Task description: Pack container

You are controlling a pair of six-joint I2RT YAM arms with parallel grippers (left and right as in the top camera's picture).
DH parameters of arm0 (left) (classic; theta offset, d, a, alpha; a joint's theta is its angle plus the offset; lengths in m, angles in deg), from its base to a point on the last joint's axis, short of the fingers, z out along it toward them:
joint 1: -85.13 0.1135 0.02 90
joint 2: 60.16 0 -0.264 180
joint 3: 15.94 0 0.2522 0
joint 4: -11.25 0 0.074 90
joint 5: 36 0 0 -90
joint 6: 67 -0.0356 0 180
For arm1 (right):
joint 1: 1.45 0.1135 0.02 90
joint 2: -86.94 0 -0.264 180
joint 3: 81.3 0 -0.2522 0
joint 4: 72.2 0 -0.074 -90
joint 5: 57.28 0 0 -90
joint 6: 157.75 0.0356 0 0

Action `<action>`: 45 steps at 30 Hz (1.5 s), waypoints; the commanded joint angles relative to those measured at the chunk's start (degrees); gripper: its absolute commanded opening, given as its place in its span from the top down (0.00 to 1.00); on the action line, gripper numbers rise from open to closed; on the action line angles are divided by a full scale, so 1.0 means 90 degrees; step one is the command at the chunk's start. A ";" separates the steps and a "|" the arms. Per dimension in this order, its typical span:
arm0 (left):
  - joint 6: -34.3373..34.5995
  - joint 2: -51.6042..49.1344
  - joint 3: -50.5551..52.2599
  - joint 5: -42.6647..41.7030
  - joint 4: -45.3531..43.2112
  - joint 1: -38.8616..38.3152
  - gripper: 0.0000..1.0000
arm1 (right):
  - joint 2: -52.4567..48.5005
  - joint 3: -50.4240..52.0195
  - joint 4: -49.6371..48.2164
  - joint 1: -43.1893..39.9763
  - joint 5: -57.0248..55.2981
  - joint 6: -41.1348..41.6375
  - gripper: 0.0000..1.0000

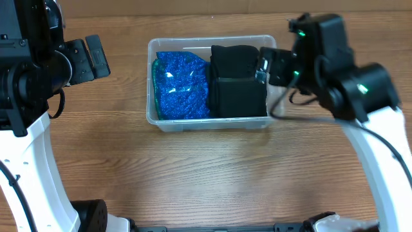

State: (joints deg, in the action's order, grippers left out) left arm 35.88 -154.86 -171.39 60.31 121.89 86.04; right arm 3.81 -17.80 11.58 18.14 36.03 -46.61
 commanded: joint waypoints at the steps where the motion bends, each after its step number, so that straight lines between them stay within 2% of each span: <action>1: -0.0146 0.0063 0.0024 0.0075 -0.0010 0.0027 0.00 | 0.0238 -0.0095 0.0019 0.0032 0.1535 -0.0015 0.00; 3: -0.0146 0.0063 0.0024 0.0075 -0.0012 0.0027 0.00 | 0.0236 -0.0092 0.0209 0.0029 0.2023 -0.0019 0.00; 6: -0.0146 0.0063 0.0024 0.0075 -0.0012 0.0027 0.00 | 0.0376 -0.0095 0.0151 -0.0134 0.1909 -0.0204 0.00; 9: -0.0146 0.0063 0.0024 0.0075 -0.0012 0.0027 0.00 | 0.1001 -0.0092 0.0143 -0.0160 0.1897 -0.1474 0.00; 12: -0.0146 0.0063 0.0024 0.0075 -0.0010 0.0027 0.00 | 0.1875 -0.0080 0.0180 -0.0160 0.1163 -0.2074 0.00; 15: -0.0146 0.0063 0.0024 0.0075 -0.0012 0.0027 0.00 | 0.2506 0.0265 0.0114 -0.0231 0.0148 -0.2074 0.00; 18: -0.0146 0.0063 0.0024 0.0075 -0.0010 0.0027 0.00 | 0.3538 0.1528 -0.0658 -0.0682 -0.0262 -0.2314 0.00; 21: -0.0146 0.0063 0.0024 0.0075 -0.0010 0.0027 0.00 | 0.4838 0.3691 -0.1914 -0.1183 -0.0265 -0.2477 0.00; 24: -0.0146 0.0063 0.0024 0.0075 -0.0010 0.0027 0.00 | 0.6227 0.5989 -0.2951 -0.1304 -0.0187 -0.2470 0.00; 27: -0.0146 0.0063 0.0024 0.0075 -0.0010 0.0027 0.00 | 0.7487 0.7723 -0.3453 -0.1307 -0.0172 -0.2470 0.00; 31: -0.0146 0.0063 0.0024 0.0075 -0.0010 0.0027 0.00 | 0.8658 0.9090 -0.3614 -0.1307 -0.0172 -0.2467 0.00; 34: -0.0146 0.0063 0.0024 0.0075 -0.0010 0.0027 0.00 | 0.9226 0.9785 -0.3616 -0.1307 -0.0172 -0.2467 0.00; 39: -0.0146 0.0063 0.0024 0.0075 -0.0012 0.0027 0.00 | 0.9219 1.0440 -0.3893 -0.1311 -0.0180 -0.2470 0.00; 45: -0.0146 0.0063 0.0024 0.0075 -0.0010 0.0027 0.00 | 0.9219 1.0428 -0.3871 -0.1311 -0.0129 -0.2470 0.00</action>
State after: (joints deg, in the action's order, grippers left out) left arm 35.86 -154.88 -171.21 60.31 121.89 86.04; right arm 86.10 75.23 -23.22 6.78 34.83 -68.44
